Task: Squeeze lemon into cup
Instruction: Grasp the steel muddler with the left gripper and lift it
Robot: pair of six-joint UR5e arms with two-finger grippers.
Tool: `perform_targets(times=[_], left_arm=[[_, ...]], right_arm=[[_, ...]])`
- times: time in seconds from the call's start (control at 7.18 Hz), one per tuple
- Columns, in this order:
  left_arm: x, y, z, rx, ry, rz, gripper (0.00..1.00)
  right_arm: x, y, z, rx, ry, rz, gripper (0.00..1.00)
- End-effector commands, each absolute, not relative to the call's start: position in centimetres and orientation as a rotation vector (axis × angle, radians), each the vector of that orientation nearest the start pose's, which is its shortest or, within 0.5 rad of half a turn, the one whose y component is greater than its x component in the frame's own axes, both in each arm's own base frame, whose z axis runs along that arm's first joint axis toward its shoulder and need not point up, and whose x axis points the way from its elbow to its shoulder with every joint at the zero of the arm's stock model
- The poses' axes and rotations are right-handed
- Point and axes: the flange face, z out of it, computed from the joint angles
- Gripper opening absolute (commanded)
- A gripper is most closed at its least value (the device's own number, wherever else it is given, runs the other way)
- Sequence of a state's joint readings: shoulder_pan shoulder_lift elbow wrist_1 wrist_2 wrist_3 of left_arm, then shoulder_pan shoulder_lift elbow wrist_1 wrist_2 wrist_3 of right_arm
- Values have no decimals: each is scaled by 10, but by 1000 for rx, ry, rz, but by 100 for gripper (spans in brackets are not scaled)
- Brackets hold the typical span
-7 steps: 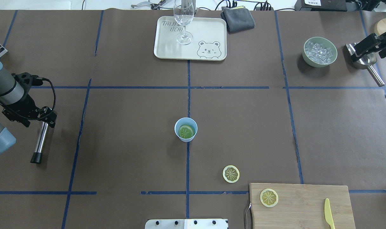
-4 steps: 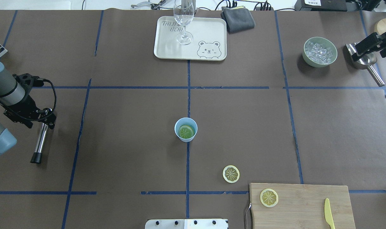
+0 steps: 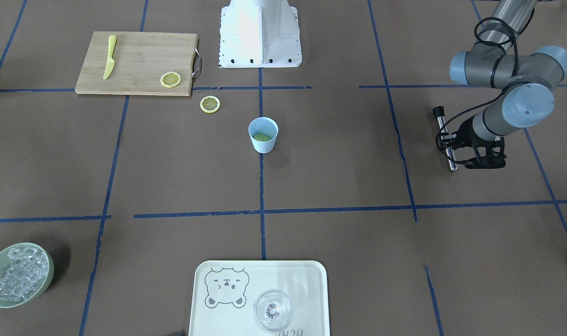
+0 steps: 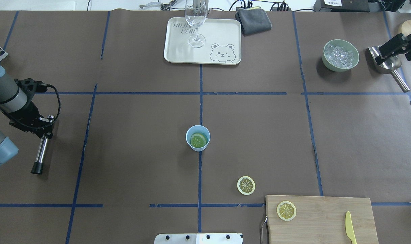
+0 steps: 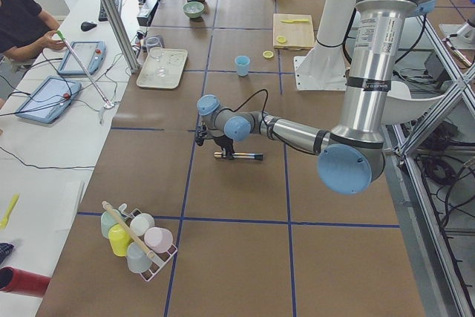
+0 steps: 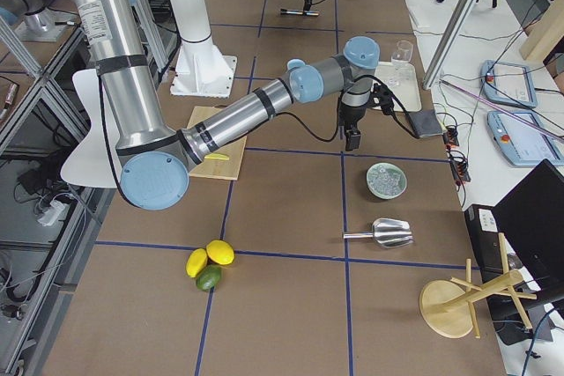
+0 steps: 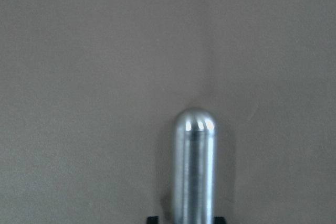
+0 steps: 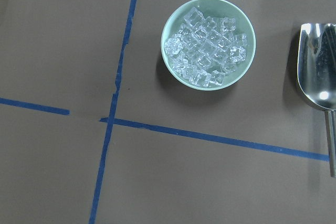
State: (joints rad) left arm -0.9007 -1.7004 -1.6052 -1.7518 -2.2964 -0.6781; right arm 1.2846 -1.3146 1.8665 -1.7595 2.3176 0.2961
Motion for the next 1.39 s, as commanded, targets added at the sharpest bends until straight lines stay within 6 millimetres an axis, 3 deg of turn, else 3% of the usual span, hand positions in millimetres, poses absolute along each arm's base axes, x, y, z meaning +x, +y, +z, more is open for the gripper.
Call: perform_targets(times=[0.0,0.28,0.56,0.7,0.97,1.25], left_arm=[[294,-481,545,-173,776,123,0],[277,-478,516,-63,748,119,0],[273,-486,500,9,722,111,0],[256,-497,488,54,722,82,0],[238,-512,417,309,654,50,0],[246,-533,361,433,660,35,0]], right_arm=[[-95,-556,401,118,-808,-125,100],[-85,-553,409,103,-831,-110,100],[-71,-548,424,89,-824,-86,100],[-54,-542,441,86,-817,-84,100],[-17,-512,495,31,-816,-34,100],[21,-477,553,12,-800,-74,100]])
